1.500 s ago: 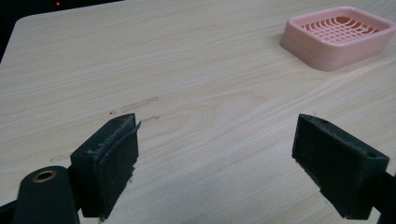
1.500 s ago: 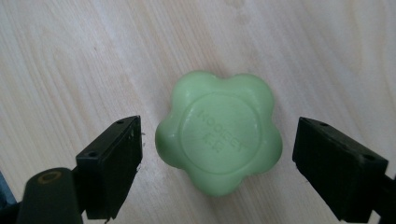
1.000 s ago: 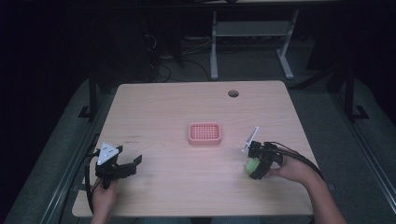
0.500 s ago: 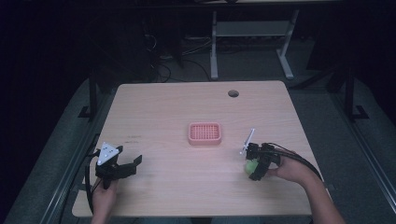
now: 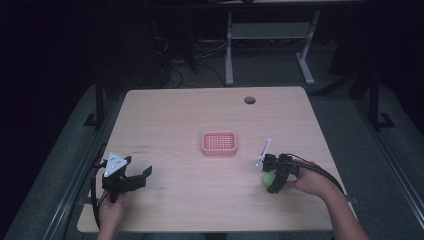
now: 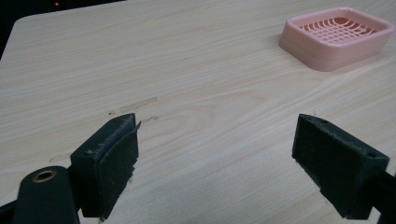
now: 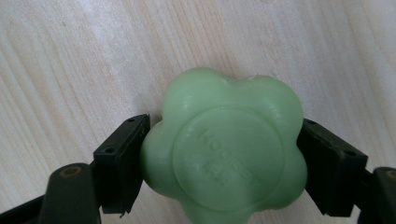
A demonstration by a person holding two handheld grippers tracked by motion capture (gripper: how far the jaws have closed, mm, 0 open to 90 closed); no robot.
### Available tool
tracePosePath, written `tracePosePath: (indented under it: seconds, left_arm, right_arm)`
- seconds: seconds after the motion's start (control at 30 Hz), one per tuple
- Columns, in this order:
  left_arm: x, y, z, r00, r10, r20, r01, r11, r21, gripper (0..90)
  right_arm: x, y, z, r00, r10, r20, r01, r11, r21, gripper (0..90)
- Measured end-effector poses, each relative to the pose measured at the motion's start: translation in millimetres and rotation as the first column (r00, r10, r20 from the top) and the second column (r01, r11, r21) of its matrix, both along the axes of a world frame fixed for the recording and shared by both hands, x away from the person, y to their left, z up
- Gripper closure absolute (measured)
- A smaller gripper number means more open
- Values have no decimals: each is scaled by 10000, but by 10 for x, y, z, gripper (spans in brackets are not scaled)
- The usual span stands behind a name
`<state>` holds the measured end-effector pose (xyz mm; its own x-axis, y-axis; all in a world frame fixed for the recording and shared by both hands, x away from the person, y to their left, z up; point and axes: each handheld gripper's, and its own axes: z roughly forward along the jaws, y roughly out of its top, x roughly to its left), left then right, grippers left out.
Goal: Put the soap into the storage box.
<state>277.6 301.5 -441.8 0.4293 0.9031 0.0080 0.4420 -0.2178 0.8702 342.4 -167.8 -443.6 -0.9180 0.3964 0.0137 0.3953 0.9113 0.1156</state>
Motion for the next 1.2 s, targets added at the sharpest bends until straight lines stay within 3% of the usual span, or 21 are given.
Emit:
tracePosePath:
  seconds: [0.73, 0.9, 1.2]
  left_arm:
    - [4, 13, 1, 10000, -16, -1, 16, 10000, 24, 143]
    - [5, 5, 0, 10000, -28, 0, 28, 10000, 10, 143]
    - [7, 3, -3, 10000, -21, -16, 21, 10000, -15, 143]
  right_arm:
    - [-4, 23, -6, 10000, 18, 28, -18, 9998, -173, 241]
    - [-10, 5, 12, 10000, -16, 84, 15, 10000, 66, 243]
    - [-9, 7, -6, 10000, 31, -2, -31, 9998, -208, 244]
